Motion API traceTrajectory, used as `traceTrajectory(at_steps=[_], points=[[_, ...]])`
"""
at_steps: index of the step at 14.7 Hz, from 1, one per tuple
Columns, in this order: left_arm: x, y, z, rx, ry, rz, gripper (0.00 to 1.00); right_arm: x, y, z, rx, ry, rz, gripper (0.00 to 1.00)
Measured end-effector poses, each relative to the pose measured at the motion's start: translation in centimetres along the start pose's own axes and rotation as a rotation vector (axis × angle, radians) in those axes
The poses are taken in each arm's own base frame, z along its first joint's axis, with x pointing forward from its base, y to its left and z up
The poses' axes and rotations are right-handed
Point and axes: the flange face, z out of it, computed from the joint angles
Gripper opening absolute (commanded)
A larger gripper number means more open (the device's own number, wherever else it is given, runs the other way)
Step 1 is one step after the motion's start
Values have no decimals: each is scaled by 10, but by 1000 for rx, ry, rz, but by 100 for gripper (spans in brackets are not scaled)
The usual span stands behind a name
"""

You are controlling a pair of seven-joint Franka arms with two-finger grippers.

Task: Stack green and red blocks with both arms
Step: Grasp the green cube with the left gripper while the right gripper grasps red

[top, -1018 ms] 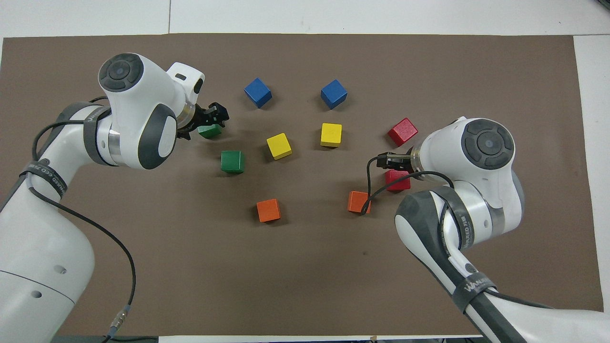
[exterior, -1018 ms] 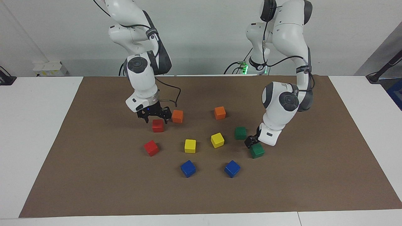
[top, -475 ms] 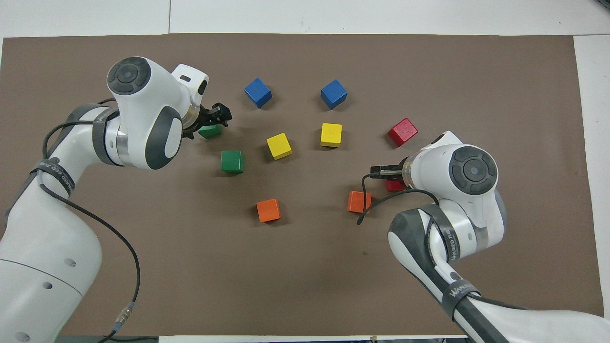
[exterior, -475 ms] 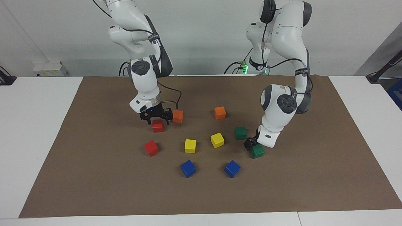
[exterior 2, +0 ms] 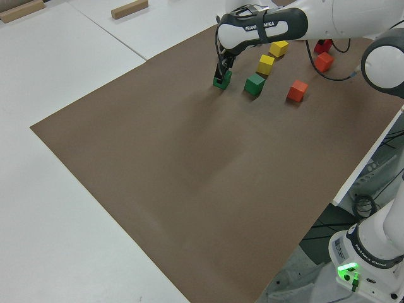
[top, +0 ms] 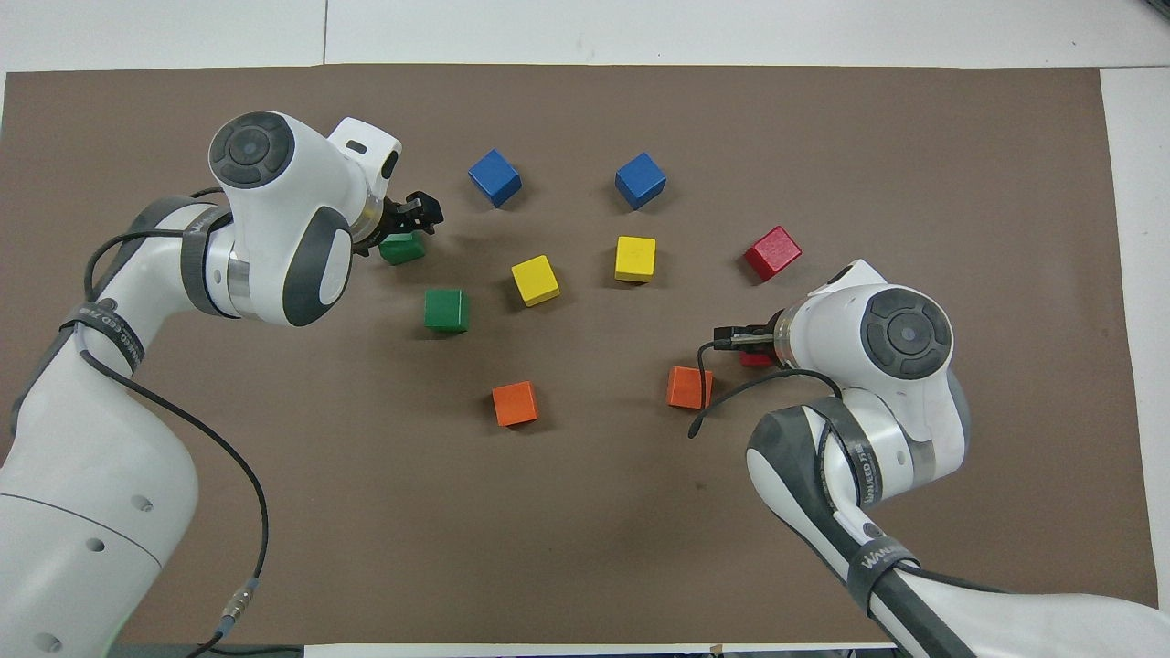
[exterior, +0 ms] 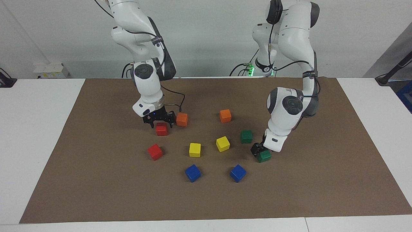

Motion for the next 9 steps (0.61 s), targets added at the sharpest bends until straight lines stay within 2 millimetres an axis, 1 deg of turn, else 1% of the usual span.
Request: traceTrajectory(at_steps=[1,2,3,4,5,7,8,9], points=[[-1,0,4,-2,4,1,95,-2,1,4,4,9,0,100],[-3,1,10,-5,9,2,85,-4,1,8,8,20,0,99],[-6,2,16,-7,12,2,71,-6,2,13,11,26,0,63],[-9,2,20,-7,12,2,50,-8,3,16,11,28,-1,21],[-10,2,22,-7,11,3,2,-10,4,18,11,26,-1,0],[-10,2,22,-5,13,3,0,-10,5,18,10,25,-1,0],[-9,1,21,0,17,6,0,-8,8,18,9,24,5,0],[-7,0,20,7,23,12,0,-4,15,15,5,19,17,0]])
